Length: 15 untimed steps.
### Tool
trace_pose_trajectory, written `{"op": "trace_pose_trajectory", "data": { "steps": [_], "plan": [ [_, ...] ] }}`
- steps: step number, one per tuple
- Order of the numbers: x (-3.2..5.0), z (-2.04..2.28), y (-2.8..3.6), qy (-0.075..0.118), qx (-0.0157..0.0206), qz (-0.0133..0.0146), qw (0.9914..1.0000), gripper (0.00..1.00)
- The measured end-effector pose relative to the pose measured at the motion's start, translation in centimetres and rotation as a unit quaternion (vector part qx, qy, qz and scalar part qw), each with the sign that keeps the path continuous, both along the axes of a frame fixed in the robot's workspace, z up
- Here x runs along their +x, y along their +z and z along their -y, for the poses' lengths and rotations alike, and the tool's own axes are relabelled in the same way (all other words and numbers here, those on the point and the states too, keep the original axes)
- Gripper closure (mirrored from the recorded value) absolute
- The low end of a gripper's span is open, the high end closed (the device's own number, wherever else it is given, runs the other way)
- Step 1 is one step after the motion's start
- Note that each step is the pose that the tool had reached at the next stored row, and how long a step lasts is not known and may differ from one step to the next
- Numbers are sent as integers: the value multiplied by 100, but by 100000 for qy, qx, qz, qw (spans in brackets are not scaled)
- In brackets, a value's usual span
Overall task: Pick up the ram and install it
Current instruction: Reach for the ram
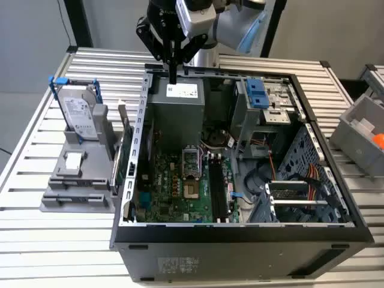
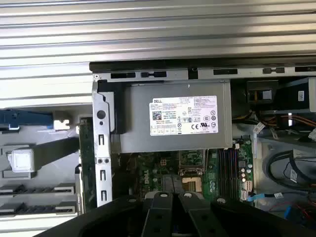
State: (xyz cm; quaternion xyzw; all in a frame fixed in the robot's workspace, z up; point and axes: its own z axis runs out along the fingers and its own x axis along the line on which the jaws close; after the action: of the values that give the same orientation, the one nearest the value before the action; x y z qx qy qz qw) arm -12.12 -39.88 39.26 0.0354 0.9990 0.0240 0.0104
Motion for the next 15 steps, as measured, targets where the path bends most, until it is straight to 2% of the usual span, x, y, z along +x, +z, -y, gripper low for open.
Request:
{"op": "trace_pose_trajectory", "data": {
  "steps": [4,6,15],
  "plan": [
    [0,0,0,0,0,-2,100000,100],
    [0,0,-1,-2,0,-119,100000,100],
    [0,0,-4,-2,-6,-126,100000,100]
  ]
}}
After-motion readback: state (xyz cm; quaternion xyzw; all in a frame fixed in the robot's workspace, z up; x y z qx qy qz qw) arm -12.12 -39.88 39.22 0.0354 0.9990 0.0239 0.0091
